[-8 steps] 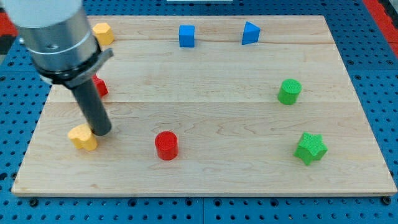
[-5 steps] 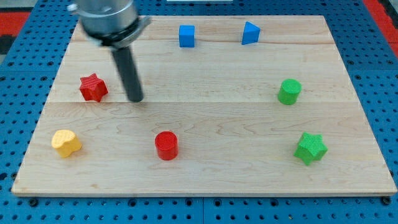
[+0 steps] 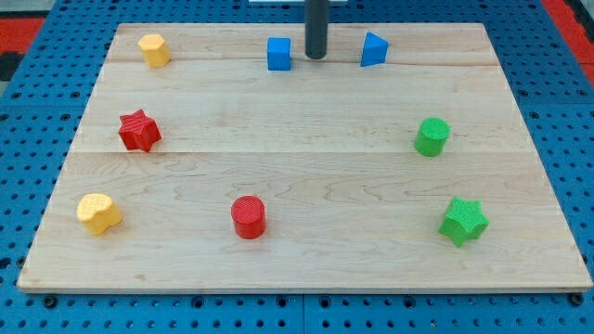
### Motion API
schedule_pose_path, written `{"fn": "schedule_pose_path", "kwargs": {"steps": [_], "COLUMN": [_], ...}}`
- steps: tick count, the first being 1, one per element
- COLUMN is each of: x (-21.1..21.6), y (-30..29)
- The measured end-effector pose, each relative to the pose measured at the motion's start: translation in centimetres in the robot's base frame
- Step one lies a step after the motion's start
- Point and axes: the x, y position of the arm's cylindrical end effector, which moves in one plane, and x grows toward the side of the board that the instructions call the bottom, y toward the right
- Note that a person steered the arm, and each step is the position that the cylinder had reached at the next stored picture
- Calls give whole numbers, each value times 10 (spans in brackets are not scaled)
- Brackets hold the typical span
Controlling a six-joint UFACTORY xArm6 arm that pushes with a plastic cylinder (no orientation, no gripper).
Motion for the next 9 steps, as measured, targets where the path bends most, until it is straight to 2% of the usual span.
{"fn": "schedule_pose_path", "kwargs": {"steps": [2,3,4,5,6,7,8,9], "x": [-10,-10,8,46,48,-11,-4,33], "y": [87,84,-1,-56,-80,-85,-92,-165]}}
